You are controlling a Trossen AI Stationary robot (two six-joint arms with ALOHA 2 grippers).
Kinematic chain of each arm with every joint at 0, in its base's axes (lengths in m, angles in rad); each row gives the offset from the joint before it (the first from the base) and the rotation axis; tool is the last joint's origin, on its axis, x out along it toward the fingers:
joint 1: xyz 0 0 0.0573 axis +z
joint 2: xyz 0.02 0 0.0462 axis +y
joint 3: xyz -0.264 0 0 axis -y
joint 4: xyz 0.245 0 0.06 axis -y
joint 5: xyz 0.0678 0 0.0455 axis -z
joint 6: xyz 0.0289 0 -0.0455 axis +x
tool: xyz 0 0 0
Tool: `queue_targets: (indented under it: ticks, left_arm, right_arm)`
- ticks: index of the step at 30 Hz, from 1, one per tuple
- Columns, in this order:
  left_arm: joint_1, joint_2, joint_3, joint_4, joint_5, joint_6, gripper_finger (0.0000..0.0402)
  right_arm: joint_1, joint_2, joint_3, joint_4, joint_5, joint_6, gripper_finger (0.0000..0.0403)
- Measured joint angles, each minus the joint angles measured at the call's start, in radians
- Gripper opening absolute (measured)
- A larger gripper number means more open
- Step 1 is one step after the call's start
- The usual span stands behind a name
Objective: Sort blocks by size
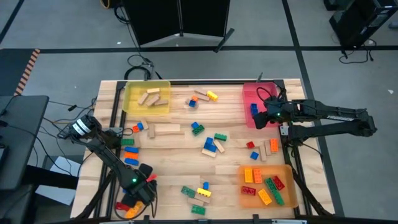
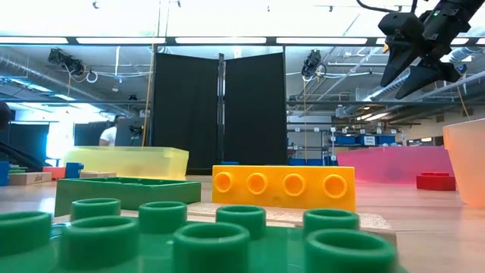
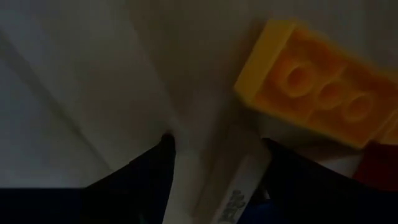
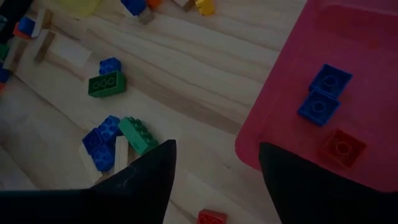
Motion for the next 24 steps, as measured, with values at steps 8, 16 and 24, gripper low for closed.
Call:
queue_targets:
  ticks: [8,16,24]
  left_arm:
    - [0.001,0.002,-0.006,-0.056,0.001,-0.003,0.0201]
    - [0.002,0.003,-0.006,-0.058,0.020,-0.043,0.0079]
    - [0.009,-0.045,-0.001,-0.061,-0.002,-0.141,0.0062]
  right_arm:
    - [0.000,0.000,0.000,0.000,0.000,0.000,0.0241]
    - [0.000,0.000,0.000,0.000,0.000,0.000,0.0246]
    - [0.000,0.000,0.000,0.000,0.000,0.000,0.0243]
